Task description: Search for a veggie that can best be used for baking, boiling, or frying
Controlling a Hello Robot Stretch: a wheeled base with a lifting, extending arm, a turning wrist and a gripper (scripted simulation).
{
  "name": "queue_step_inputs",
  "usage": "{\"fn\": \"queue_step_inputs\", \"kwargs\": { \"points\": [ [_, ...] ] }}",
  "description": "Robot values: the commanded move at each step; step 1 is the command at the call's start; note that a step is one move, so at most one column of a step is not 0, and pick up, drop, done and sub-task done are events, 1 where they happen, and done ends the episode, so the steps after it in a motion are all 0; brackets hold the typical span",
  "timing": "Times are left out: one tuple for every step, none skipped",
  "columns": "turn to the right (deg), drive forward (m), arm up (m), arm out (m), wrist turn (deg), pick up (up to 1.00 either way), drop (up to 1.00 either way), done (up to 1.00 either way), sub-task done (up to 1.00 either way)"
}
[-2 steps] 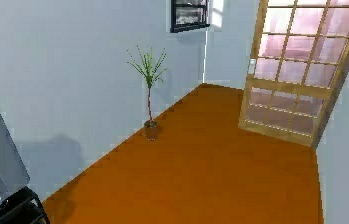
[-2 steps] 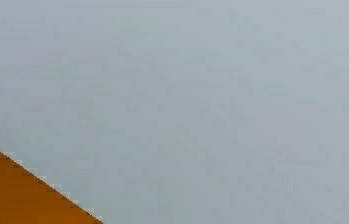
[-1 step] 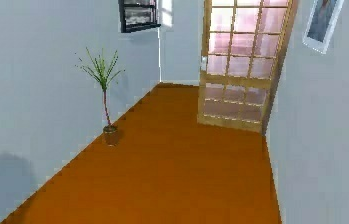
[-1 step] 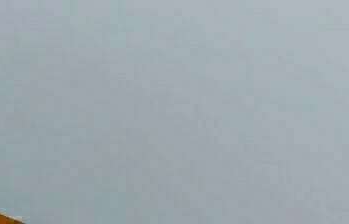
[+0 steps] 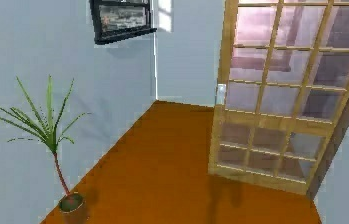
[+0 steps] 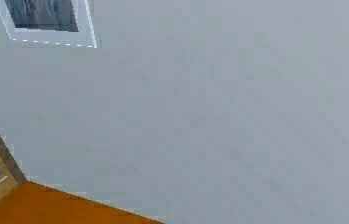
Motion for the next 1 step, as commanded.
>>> {"fn": "queue_step_inputs", "kwargs": {
  "points": [
    [0.0,1.0,0.0,0.0,0.0,0.0,0.0,0.0,0.0]
  ]
}}
